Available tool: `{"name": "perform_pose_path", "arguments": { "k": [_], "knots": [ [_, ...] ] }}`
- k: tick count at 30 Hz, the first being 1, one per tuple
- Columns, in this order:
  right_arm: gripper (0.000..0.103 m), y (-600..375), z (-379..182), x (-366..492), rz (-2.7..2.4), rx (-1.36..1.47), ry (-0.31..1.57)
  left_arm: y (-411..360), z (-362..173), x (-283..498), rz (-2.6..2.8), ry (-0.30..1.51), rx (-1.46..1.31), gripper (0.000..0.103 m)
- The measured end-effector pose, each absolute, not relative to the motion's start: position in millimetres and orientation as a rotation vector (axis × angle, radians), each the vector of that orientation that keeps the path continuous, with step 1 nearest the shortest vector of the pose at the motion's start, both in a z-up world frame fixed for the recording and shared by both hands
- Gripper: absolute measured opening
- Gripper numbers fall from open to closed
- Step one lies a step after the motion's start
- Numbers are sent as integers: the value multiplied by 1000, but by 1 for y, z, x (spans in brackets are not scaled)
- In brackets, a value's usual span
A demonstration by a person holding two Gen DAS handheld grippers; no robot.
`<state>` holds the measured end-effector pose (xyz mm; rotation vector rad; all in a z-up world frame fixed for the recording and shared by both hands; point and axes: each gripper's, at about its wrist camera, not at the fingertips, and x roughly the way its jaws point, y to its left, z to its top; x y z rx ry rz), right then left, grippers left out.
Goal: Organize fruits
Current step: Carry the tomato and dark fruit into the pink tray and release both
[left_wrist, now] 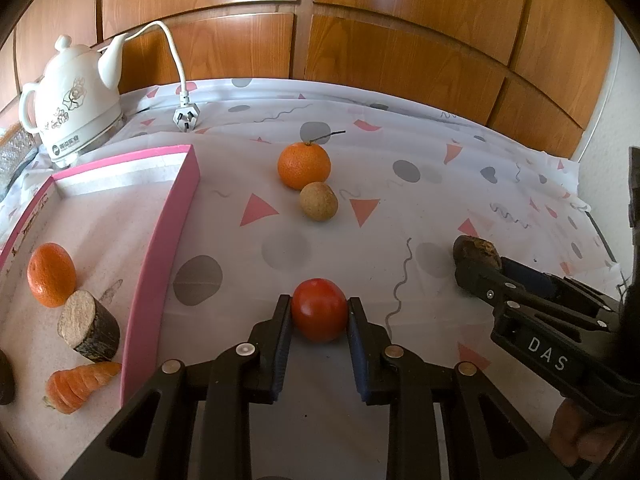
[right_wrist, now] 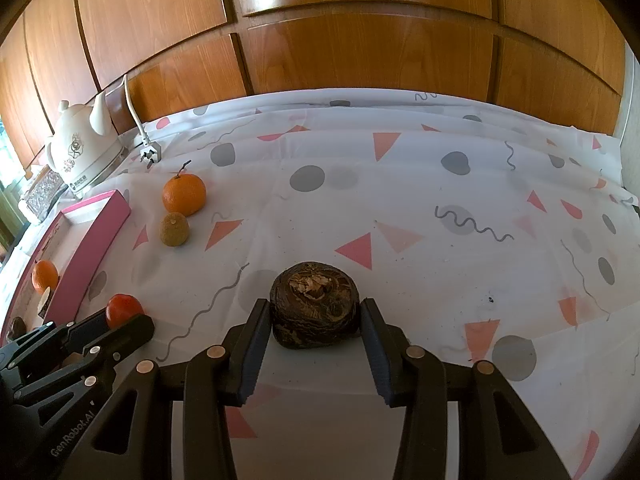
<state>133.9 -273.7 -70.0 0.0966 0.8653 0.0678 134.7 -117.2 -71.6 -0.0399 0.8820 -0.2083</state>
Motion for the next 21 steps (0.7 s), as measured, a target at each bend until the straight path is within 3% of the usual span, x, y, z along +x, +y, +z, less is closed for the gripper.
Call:
{"name": "perform_pose_path", "arguments": {
  "k": [21],
  "knots": [
    [46, -261, -74, 135, 23, 1, 874, -67, -21, 91, -190, 821, -61, 26]
  ]
}}
